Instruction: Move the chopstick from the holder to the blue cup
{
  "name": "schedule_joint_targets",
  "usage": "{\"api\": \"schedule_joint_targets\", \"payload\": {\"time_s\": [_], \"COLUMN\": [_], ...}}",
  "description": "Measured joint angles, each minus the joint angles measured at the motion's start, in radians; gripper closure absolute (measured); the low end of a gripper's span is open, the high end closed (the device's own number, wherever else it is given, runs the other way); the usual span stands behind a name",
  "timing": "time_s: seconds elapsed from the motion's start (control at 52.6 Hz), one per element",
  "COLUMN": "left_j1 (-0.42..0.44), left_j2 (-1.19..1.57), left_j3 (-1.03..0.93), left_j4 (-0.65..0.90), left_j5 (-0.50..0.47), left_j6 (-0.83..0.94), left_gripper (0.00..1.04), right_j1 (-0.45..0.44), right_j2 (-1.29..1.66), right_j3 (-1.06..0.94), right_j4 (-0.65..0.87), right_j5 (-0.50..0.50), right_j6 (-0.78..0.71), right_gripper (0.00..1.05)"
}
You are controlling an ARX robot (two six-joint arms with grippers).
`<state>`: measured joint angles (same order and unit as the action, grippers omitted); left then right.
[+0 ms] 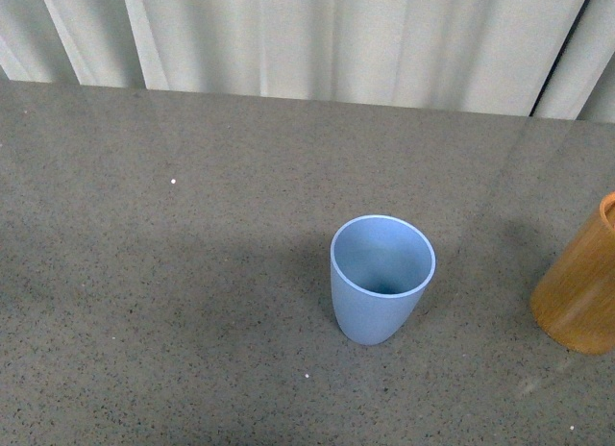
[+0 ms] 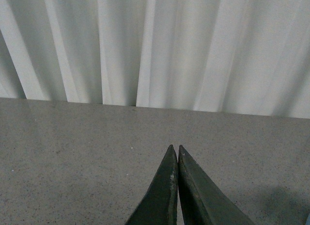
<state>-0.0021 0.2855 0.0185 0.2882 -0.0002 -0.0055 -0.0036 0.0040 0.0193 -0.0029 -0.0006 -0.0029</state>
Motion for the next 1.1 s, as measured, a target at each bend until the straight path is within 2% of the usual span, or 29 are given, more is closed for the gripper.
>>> {"api": "schedule_joint_targets", "payload": {"time_s": [0.475,0.551,0.608,0.95,1.102], "left_j1": [0.000,0.000,0.000,0.000,0.000], "left_j2": [-0.116,-0.211,-0.259,-0.282,-0.282], "left_j3": [0.000,0.000,0.000,0.000,0.000], "left_j4": [-0.116,-0.244,-0.280,-0.288,-0.288], "left_j5": [0.000,0.000,0.000,0.000,0.000], "left_j6": [0.000,0.001,0.001,0.001,0.001], "left_gripper": [1.01,1.01,1.01,1.01,0.78], "right_j1": [0.000,0.000,0.000,0.000,0.000], "right_j2": [0.000,0.000,0.000,0.000,0.000], "right_j3": [0.000,0.000,0.000,0.000,0.000], "right_j4": [0.000,0.000,0.000,0.000,0.000], "right_j5": [0.000,0.000,0.000,0.000,0.000], "right_j6": [0.000,0.000,0.000,0.000,0.000], "right_gripper": [0.10,0.10,0.10,0.10,0.10]}}
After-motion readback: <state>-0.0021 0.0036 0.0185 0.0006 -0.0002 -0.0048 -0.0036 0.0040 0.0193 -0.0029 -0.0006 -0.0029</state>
